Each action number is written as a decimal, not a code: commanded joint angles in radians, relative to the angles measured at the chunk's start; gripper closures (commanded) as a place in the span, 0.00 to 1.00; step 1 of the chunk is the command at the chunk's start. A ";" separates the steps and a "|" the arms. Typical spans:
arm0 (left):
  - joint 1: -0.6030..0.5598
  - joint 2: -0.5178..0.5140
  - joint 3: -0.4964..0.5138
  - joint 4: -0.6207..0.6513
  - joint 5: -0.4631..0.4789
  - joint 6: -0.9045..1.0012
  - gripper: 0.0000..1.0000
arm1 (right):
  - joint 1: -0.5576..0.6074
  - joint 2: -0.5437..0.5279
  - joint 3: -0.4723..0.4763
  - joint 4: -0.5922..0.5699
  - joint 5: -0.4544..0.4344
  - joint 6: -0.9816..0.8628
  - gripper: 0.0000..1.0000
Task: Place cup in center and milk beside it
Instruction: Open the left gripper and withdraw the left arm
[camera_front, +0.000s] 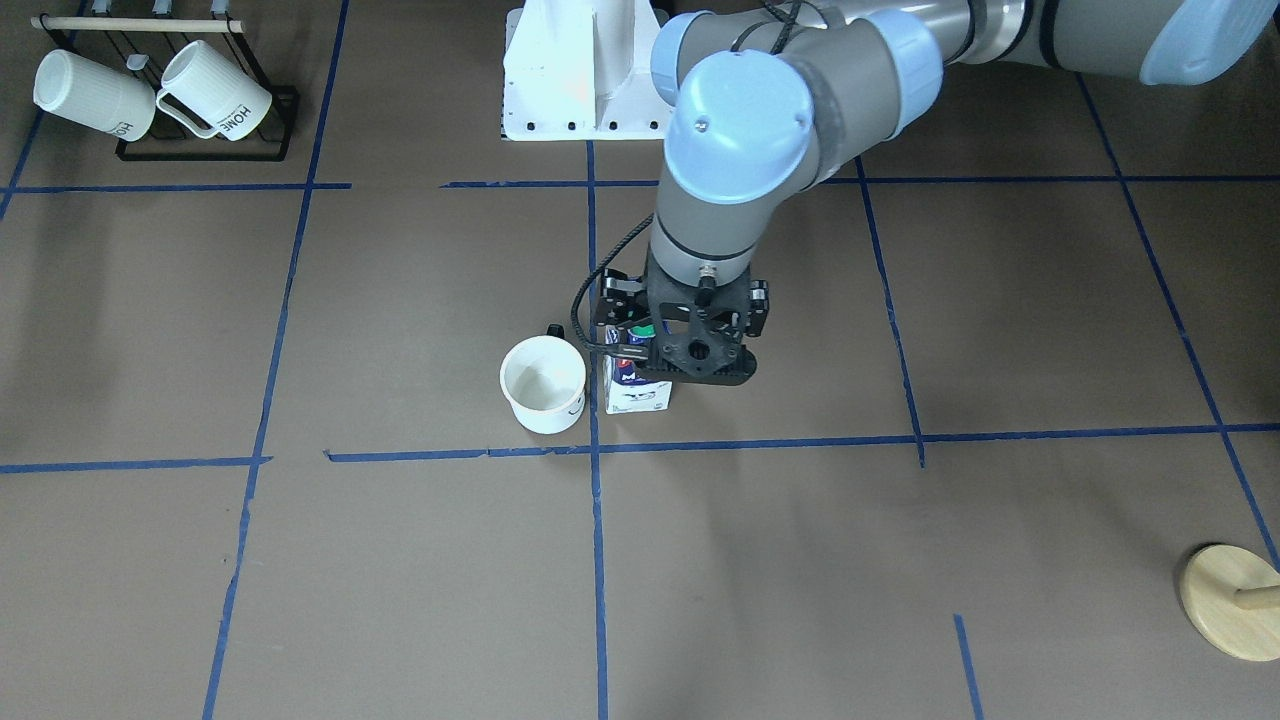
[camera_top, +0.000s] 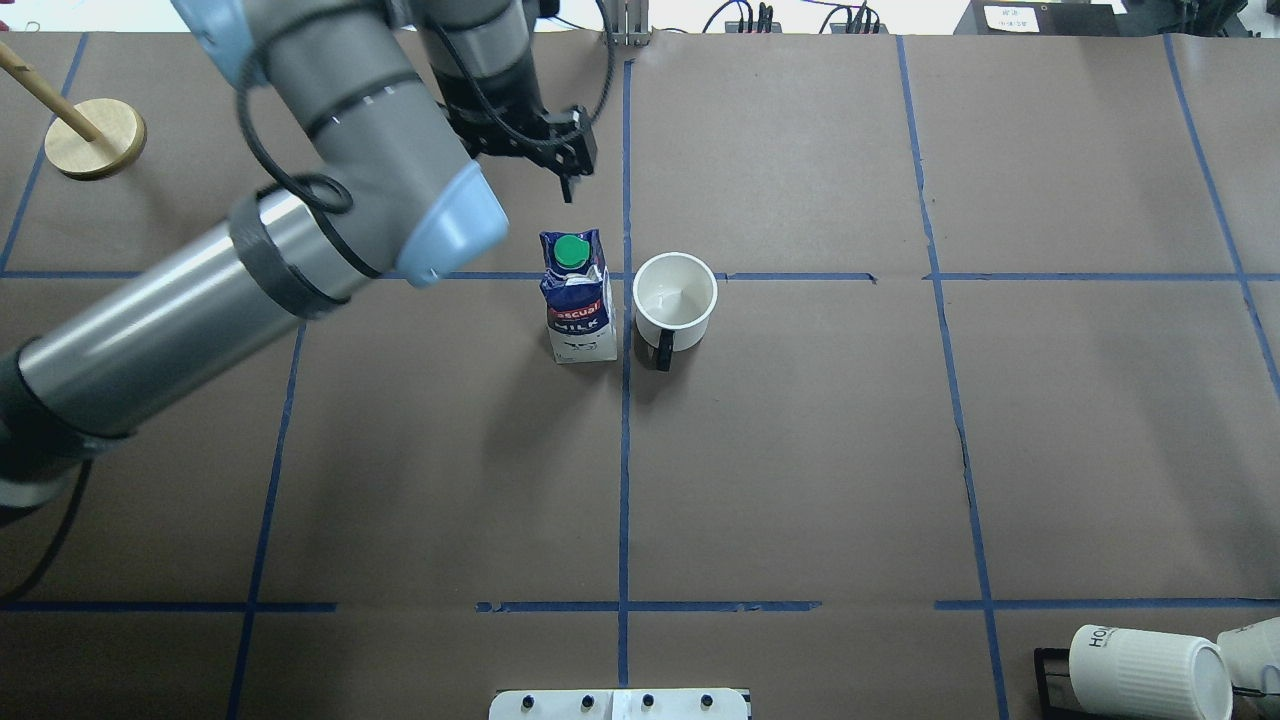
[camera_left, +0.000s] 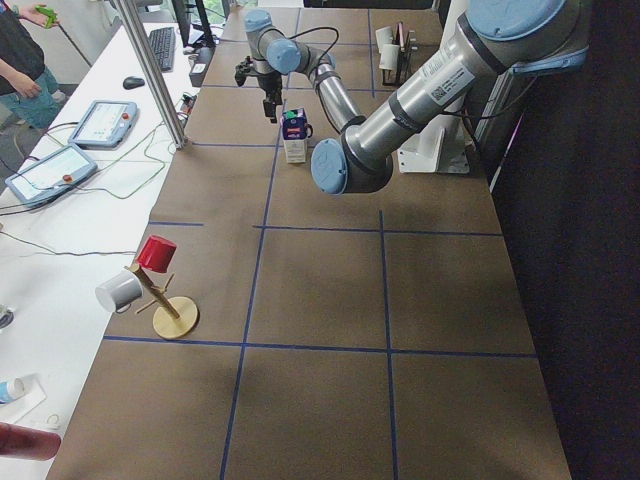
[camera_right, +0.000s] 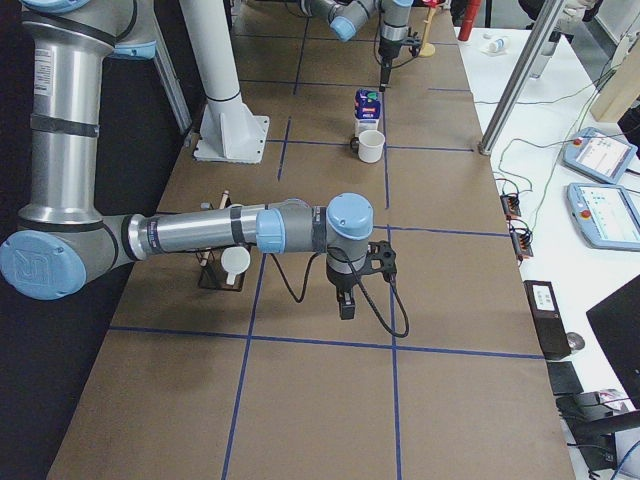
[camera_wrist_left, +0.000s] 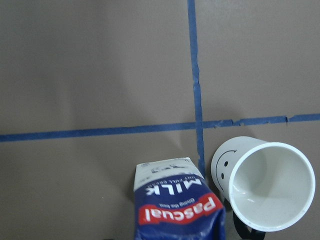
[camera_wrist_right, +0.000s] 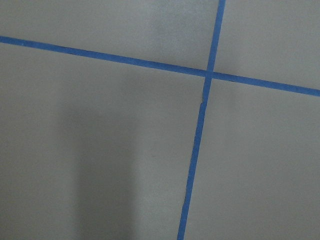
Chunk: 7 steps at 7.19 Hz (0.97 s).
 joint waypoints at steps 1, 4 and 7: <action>-0.123 0.150 -0.144 0.119 -0.033 0.255 0.00 | -0.001 0.000 0.000 0.000 0.000 0.001 0.00; -0.389 0.541 -0.292 0.104 -0.079 0.750 0.00 | -0.003 -0.001 0.000 0.000 0.002 0.002 0.00; -0.586 0.790 -0.269 0.066 -0.099 1.046 0.00 | -0.004 -0.001 -0.009 0.000 0.002 0.001 0.00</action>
